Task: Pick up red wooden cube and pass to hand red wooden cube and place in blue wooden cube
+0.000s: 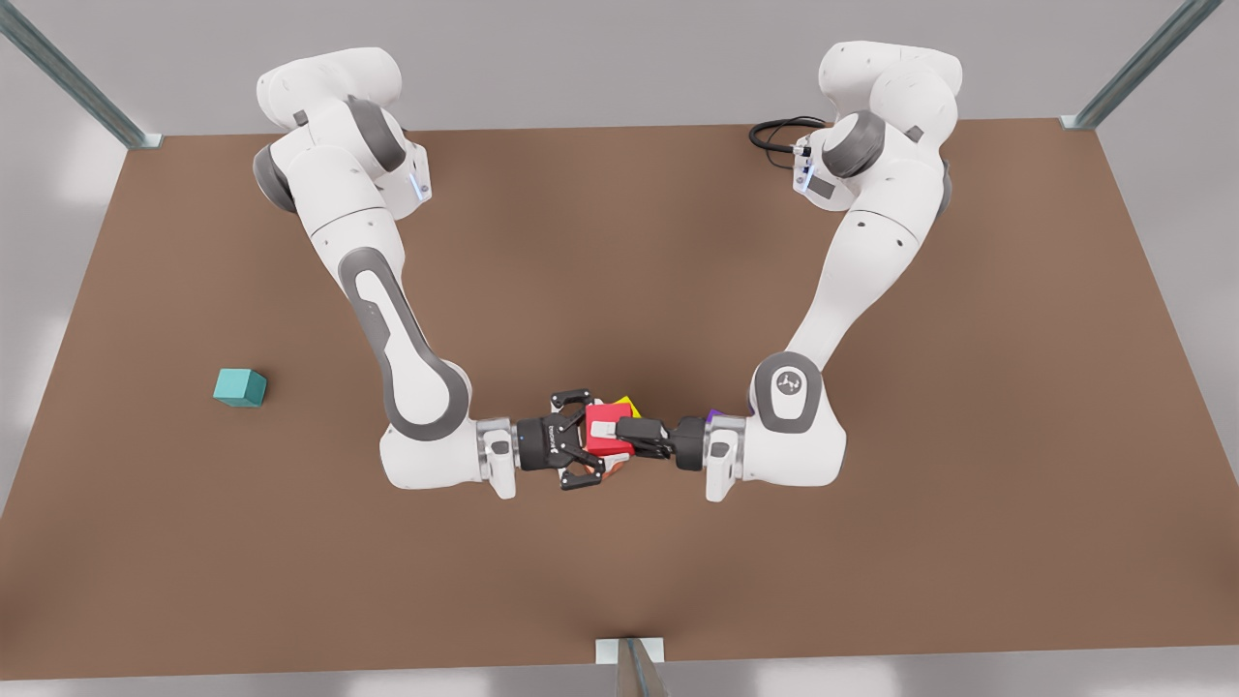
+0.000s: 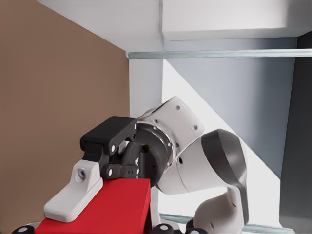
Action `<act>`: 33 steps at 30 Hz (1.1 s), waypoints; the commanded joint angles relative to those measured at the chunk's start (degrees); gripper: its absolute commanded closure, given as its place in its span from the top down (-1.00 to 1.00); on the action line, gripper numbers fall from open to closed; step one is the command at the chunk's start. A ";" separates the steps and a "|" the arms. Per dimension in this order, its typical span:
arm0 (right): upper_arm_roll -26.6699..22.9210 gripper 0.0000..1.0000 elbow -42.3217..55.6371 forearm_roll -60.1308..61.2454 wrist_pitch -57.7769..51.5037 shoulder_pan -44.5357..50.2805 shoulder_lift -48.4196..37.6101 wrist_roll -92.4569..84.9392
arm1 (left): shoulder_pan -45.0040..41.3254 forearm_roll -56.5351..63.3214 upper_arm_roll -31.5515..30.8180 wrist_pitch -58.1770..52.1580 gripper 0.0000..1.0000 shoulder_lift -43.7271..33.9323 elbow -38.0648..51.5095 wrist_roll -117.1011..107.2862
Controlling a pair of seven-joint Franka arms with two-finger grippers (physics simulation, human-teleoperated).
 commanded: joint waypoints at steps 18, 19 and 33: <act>-9.43 -0.15 2.07 -8.74 -15.58 -7.43 -1.61 -0.71 | 12.13 4.02 0.03 -16.54 1.00 -0.52 -0.20 0.81; -13.13 -0.15 1.99 -15.33 -18.58 -7.52 -3.90 0.26 | 16.27 21.23 0.20 -30.07 1.00 -3.76 0.24 -5.52; -17.89 -0.17 -26.22 -86.89 5.23 -18.68 -24.64 15.56 | 2.29 61.18 26.83 -32.29 1.00 -44.46 -32.37 -15.63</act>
